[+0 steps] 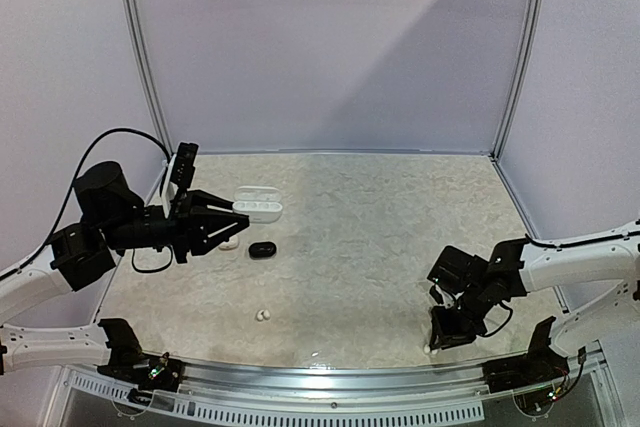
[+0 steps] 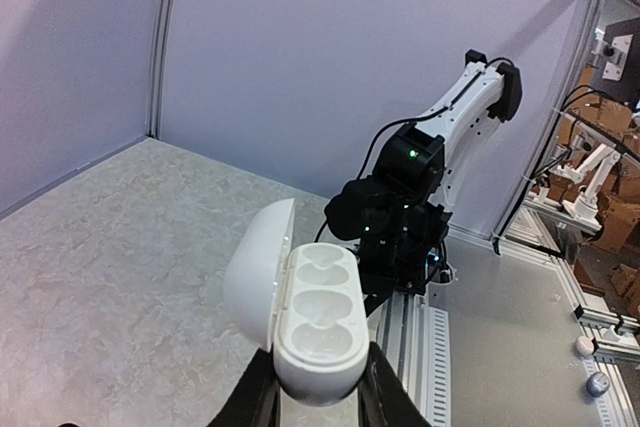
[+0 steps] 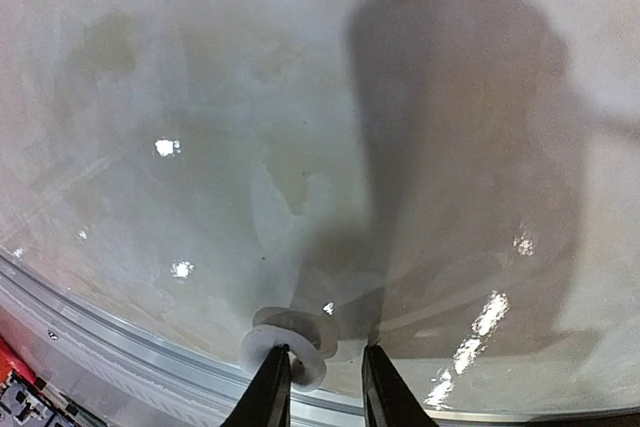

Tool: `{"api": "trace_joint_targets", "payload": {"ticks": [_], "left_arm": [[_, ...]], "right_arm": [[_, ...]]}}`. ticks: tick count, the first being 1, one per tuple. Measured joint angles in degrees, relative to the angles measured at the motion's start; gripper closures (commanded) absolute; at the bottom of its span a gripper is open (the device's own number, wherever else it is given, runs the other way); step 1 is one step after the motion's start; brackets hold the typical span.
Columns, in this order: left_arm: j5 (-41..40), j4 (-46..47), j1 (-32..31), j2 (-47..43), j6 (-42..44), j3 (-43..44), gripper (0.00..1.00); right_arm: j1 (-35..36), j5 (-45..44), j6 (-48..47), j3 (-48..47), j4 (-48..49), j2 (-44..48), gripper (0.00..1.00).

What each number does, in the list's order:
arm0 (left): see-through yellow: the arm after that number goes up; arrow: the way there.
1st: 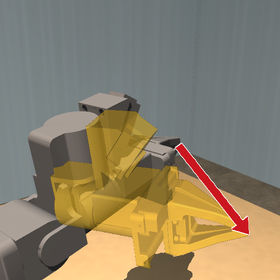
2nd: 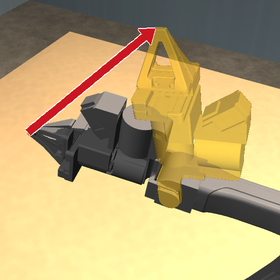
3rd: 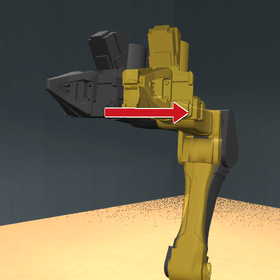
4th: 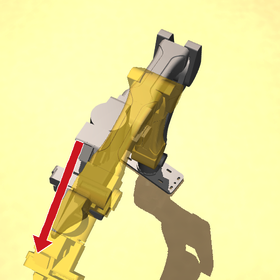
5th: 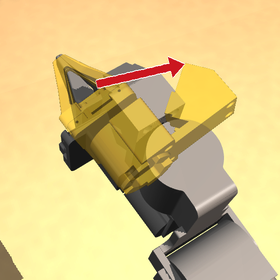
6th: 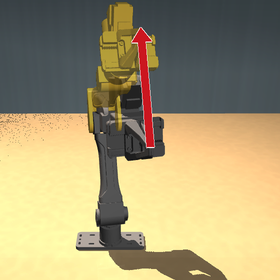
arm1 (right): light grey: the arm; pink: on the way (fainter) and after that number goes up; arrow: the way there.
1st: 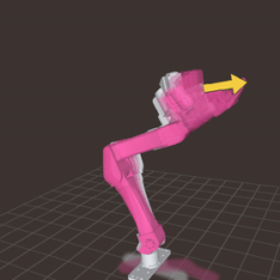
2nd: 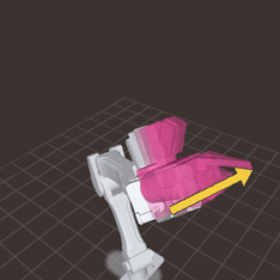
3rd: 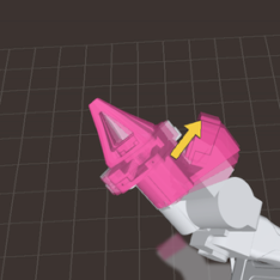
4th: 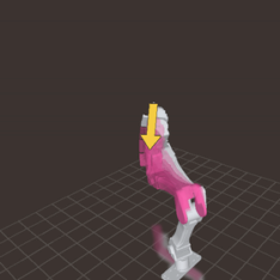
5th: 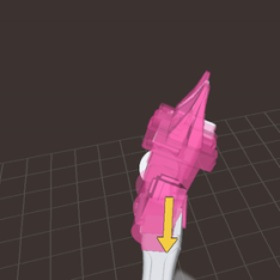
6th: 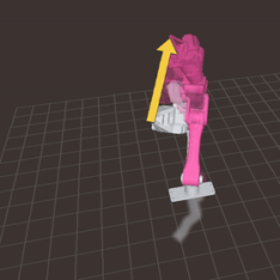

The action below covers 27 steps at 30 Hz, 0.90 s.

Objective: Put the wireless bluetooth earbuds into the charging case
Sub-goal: Move the right earbud to the center of the board.

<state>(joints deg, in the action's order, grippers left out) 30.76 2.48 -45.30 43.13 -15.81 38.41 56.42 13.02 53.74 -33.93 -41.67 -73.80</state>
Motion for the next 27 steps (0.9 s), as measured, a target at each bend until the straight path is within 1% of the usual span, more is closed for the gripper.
{"api": "trace_joint_targets", "payload": {"ticks": [4,9,12,22,23,24,26,27], "left_arm": [[-0.02,-0.07,0.00,0.00,0.00,0.00,1.00],[-0.02,-0.22,0.00,0.00,0.15,0.00,1.00],[-0.02,-0.22,0.00,0.00,0.22,0.00,1.00],[-0.15,-0.24,0.00,0.00,0.76,0.00,1.00],[-0.15,-0.24,0.00,0.00,0.76,0.00,1.00],[-0.15,-0.24,0.00,0.00,0.76,0.00,1.00],[-0.15,-0.24,0.00,0.00,0.79,0.00,1.00],[-0.15,-0.24,0.00,0.00,0.81,0.00,1.00]], "right_arm": [[0.15,0.02,-0.33,-2.62,-1.14,-3.26,0.75],[0.17,0.02,-1.60,-6.47,-2.86,-6.38,0.71],[0.17,0.59,-2.64,-8.76,-4.09,-7.32,0.71],[0.20,0.28,-5.22,-10.69,-11.28,-8.00,0.73],[0.20,-0.26,-6.23,-11.80,-12.02,-8.00,0.71],[0.20,-0.83,-7.54,-13.31,-12.74,-8.02,0.66],[0.20,-1.64,-10.47,-16.20,-13.35,-8.02,0.43],[0.20,-2.08,-12.74,-17.75,-13.68,-8.11,0.37]]}}
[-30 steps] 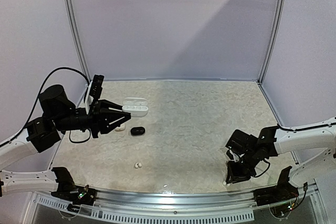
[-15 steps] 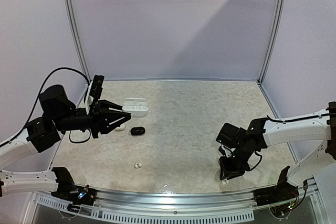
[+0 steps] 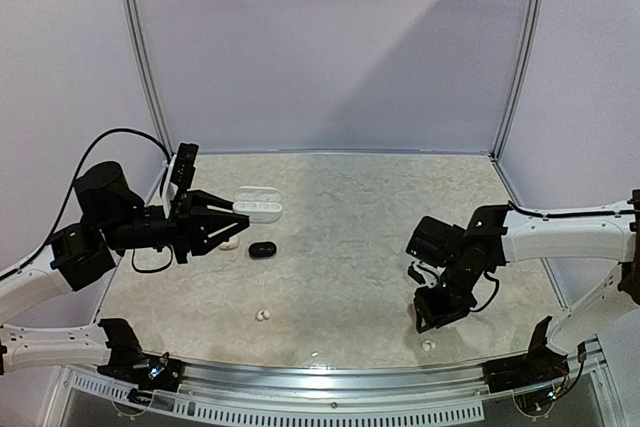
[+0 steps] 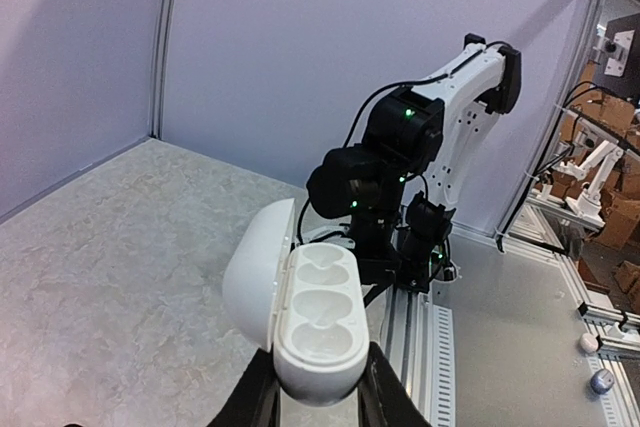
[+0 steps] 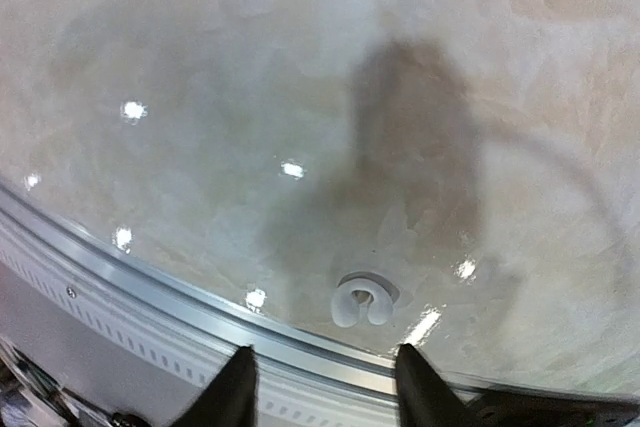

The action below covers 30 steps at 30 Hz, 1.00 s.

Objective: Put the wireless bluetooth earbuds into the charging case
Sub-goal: Move the right earbud to the center of the board, then pick up the right earbud from the center of the board.

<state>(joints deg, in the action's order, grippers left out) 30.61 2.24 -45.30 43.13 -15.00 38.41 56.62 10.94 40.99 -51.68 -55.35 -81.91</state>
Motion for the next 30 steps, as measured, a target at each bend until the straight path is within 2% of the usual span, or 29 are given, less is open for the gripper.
{"api": "trace_joint_targets", "payload": {"ticks": [5,9,14,18,23,30], "left_arm": [[-0.02,-0.52,0.00,0.00,0.35,0.07,1.00],[-0.04,-0.61,0.00,0.00,0.46,0.09,1.00],[-0.04,-0.92,0.00,-0.04,0.90,0.11,1.00],[-0.07,-1.95,0.00,-0.22,1.55,0.22,1.00],[-0.31,-2.60,0.00,-0.61,1.53,0.22,1.00],[-0.31,-2.91,0.00,-0.76,1.53,0.22,1.00]], "right_arm": [[0.26,-1.97,-13.64,-6.34,-2.43,-2.80,0.02],[0.90,-1.81,-22.34,-9.84,-5.51,-8.55,0.01],[3.28,-3.56,-27.34,-11.58,-6.01,-16.55,0.03],[3.85,-6.38,-27.02,-12.07,-8.17,-20.02,0.06],[3.80,-6.82,-19.85,-8.87,-6.49,-20.41,0.15],[3.76,-4.79,-6.14,-1.51,-2.34,-14.34,0.37]]}}
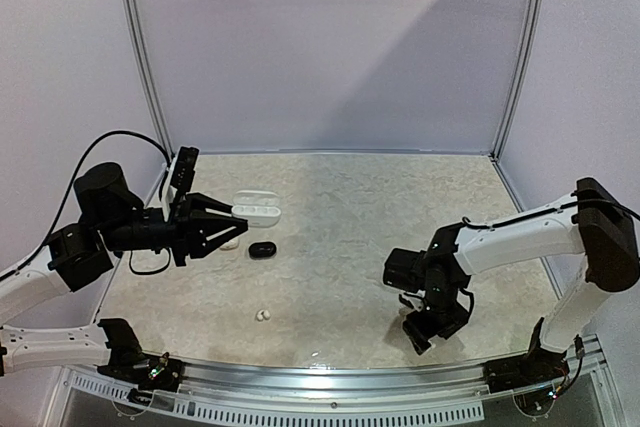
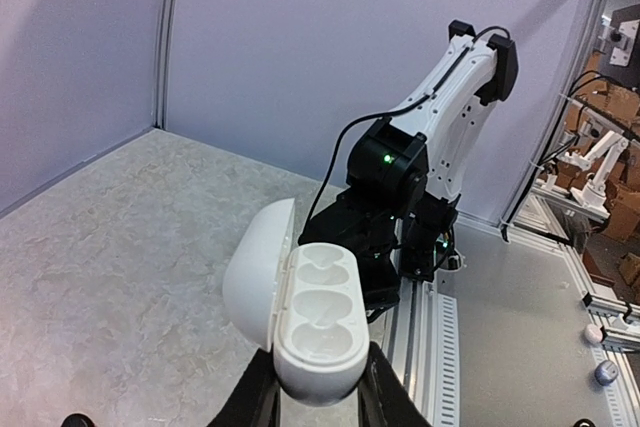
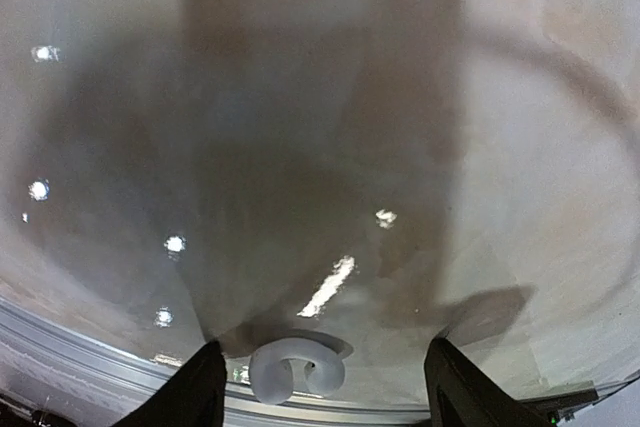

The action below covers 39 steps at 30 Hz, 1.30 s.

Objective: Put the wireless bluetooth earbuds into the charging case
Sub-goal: Pick up the right earbud from the center of the board.

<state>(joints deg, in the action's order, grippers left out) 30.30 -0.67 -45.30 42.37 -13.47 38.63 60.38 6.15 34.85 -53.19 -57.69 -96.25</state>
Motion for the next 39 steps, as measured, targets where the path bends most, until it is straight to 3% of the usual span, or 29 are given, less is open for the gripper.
{"api": "trace_joint_targets", "payload": {"ticks": [8,17,28,39], "left_arm": [[0.00,0.57,0.00,0.02,-0.07,-0.02,1.00],[-0.17,0.55,0.00,0.00,-0.04,-0.02,1.00],[-0.74,0.55,0.00,-0.04,0.00,-0.02,1.00],[-0.87,0.55,0.00,-0.28,-0.02,-0.02,1.00]], "right_arm": [[0.00,0.85,9.03,2.25,3.30,2.40,0.59],[0.00,1.51,12.87,2.27,3.76,2.45,0.72],[-0.04,-0.24,16.65,1.03,6.21,2.45,0.76],[-1.31,-13.55,31.19,-3.10,18.29,0.98,0.77]]}}
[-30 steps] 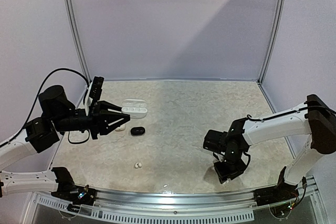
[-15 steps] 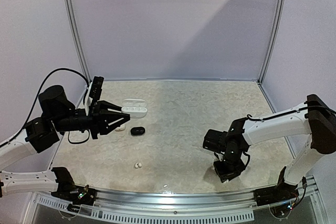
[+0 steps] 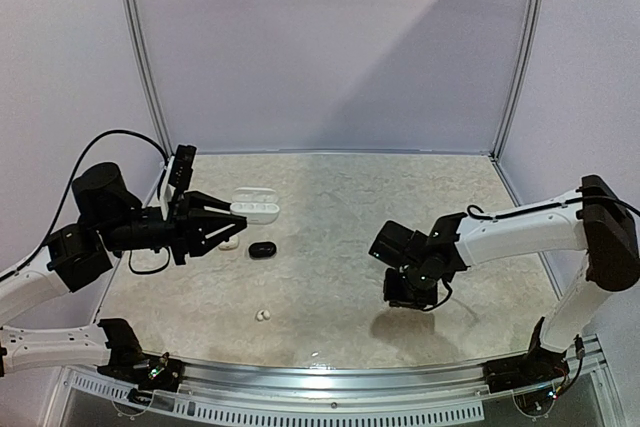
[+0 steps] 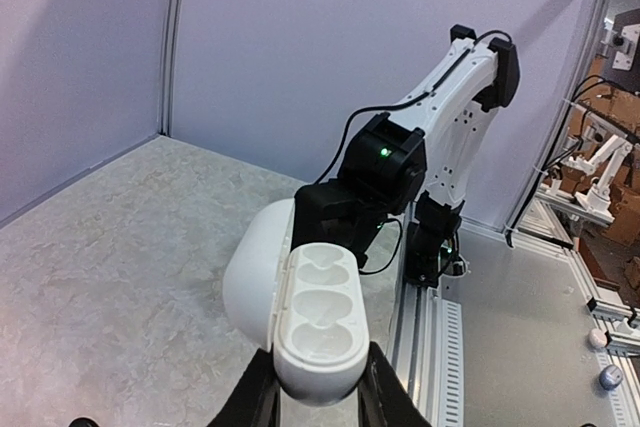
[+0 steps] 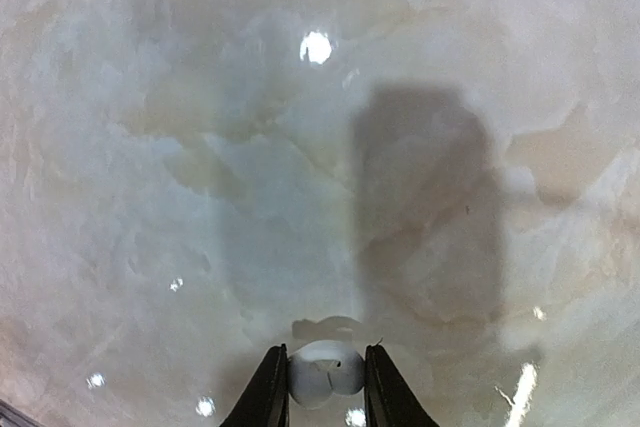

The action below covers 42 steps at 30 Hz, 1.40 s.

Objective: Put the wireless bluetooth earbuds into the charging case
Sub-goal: Pick up the right earbud from the center of the board, then place the right earbud at the center of the board, then pick up the right earbud from the center of the board.

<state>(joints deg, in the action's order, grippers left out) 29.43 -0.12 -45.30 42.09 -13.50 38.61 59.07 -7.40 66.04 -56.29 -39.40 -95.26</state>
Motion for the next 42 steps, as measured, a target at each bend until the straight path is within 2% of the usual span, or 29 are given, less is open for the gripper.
{"api": "trace_joint_targets", "payload": {"ticks": [4,8,13,17,19,21,23,29,33,37,39,42], "left_arm": [[0.02,-0.02,0.00,-0.48,0.02,0.00,1.00],[0.02,-0.04,0.00,-0.61,0.02,0.00,1.00],[0.02,-0.04,0.00,-0.59,0.02,0.00,1.00],[0.04,-0.39,0.00,-0.61,0.04,0.02,1.00],[0.02,-0.94,0.00,-0.61,0.04,0.02,1.00],[0.02,-1.27,0.00,-0.61,0.17,0.02,1.00],[0.02,-1.40,0.00,-0.59,0.24,0.02,1.00],[0.04,-2.36,0.00,-0.42,1.16,0.61,1.00],[-0.04,-2.67,0.02,-0.17,1.92,1.44,1.00],[-0.13,-2.93,0.24,0.46,2.45,2.10,1.00],[-0.11,-3.41,0.57,0.87,2.78,2.64,1.00],[-0.13,-3.65,1.25,1.40,3.02,3.15,1.00]], "right_arm": [[-0.74,-1.31,1.88,-2.03,1.11,-4.61,0.76],[-0.98,-1.81,2.34,-4.24,-0.13,-6.62,0.71],[-1.07,-1.53,1.75,-6.56,-0.85,-8.44,0.46],[-1.11,-0.85,0.59,-8.20,-0.68,-9.62,0.36],[-1.16,-0.57,0.07,-8.68,-0.79,-9.75,0.23],[-1.38,-0.50,-2.12,-9.86,-1.46,-10.19,0.02],[-1.86,-0.70,-3.80,-11.23,-2.62,-10.34,0.01],[-3.58,-5.09,-20.31,-19.17,-4.96,-8.20,0.01],[-4.24,-5.29,-37.77,-13.53,4.26,0.61,0.01],[-6.01,0.85,-57.48,-6.14,10.71,10.19,0.02],[-8.07,5.73,-66.47,-6.38,10.23,11.10,0.05],[-11.28,12.85,-80.17,-8.79,4.20,8.55,0.13]]}}
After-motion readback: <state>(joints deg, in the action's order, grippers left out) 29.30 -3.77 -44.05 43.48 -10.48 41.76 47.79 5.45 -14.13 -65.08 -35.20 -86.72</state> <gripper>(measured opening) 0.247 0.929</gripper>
